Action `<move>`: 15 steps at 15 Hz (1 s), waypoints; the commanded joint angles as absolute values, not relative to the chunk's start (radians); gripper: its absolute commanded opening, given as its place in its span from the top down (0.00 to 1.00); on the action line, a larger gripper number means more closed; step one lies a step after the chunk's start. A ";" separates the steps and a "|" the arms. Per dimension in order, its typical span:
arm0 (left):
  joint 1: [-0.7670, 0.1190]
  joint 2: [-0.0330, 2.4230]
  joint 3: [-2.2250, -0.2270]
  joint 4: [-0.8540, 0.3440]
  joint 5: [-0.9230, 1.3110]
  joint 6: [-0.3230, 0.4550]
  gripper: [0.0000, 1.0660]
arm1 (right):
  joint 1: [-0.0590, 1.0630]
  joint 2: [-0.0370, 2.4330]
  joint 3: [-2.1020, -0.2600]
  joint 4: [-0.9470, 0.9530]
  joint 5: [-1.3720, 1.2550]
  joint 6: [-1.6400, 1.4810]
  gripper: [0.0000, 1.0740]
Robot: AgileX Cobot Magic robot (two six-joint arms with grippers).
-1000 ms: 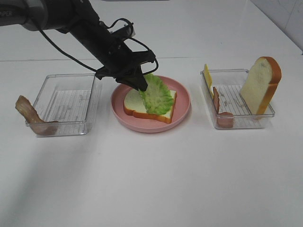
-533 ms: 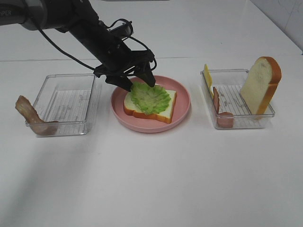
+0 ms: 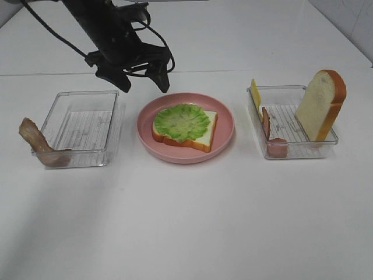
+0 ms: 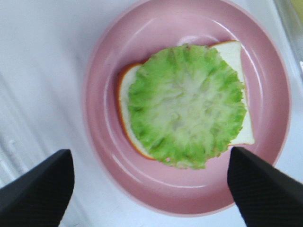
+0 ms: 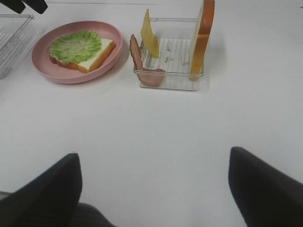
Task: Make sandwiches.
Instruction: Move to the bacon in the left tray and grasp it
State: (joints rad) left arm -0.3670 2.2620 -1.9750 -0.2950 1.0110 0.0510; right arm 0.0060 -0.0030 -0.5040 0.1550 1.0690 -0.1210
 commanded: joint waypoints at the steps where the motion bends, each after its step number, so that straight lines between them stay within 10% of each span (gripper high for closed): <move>1: -0.368 2.178 -1.982 -0.170 1.108 -0.029 0.31 | 0.002 -0.017 -0.503 0.160 1.061 -0.119 0.25; 15: -0.314 1.818 -1.738 0.101 1.261 -0.207 0.31 | 0.002 -0.017 -0.503 0.160 1.061 -0.119 0.25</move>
State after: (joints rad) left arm -0.3190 1.8280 -1.7470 0.0900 1.2110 -0.1950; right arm 0.0060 -0.0030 -0.5040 0.1550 1.0690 -0.1210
